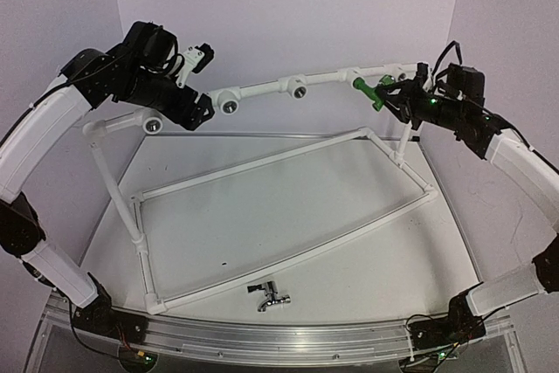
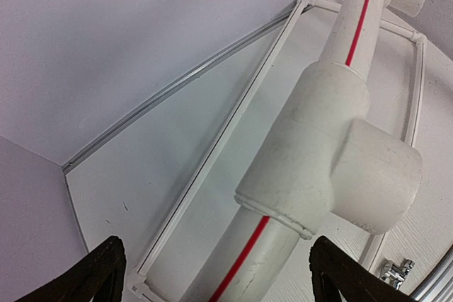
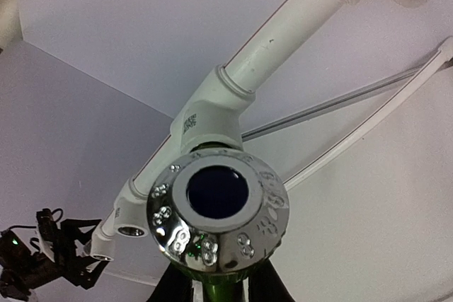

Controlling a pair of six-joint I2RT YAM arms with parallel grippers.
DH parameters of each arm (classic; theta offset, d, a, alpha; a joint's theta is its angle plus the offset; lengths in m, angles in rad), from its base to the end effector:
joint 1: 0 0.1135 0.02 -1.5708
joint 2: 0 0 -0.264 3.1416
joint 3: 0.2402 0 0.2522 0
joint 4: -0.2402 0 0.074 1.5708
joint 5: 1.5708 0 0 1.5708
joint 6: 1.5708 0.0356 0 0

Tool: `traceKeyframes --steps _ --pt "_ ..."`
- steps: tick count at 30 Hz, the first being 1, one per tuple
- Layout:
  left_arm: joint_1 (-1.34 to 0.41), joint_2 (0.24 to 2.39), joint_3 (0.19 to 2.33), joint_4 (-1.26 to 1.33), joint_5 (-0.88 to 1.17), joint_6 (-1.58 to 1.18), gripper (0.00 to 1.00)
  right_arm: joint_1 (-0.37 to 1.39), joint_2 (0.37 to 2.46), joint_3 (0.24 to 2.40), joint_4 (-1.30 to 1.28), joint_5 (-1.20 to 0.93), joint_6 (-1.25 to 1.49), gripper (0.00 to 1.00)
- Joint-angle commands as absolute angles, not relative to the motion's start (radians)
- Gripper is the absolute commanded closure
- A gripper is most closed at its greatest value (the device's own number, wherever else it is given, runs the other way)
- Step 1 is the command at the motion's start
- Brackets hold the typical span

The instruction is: Install the water faucets

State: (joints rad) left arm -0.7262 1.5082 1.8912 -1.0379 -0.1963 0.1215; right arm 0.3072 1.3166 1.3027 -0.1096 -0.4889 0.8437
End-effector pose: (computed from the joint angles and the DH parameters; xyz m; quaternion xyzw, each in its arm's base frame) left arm 0.2249 -0.1905 0.4578 0.3276 0.8315 -0.0471 0.4462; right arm 0.2847 0.1079 0.4126 0.0382 0.7436 0.5018 0.4403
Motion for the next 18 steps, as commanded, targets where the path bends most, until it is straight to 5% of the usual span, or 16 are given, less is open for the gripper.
traceKeyframes --steps 1,4,9,18 --pt "-0.735 1.488 1.871 -1.093 -0.165 0.075 0.11 0.273 1.348 1.263 -0.091 -0.622 1.047 0.77" --pt "-0.735 1.488 1.871 -1.091 -0.167 0.075 0.11 0.264 1.353 1.245 -0.055 -0.675 1.082 0.7" --pt "-0.735 1.49 1.868 -1.091 -0.169 0.075 0.11 0.247 1.355 1.234 0.029 -0.753 1.105 0.32" --pt "-0.73 1.488 1.866 -1.091 -0.164 0.076 0.11 0.199 1.315 1.274 0.013 -0.785 0.872 0.02"
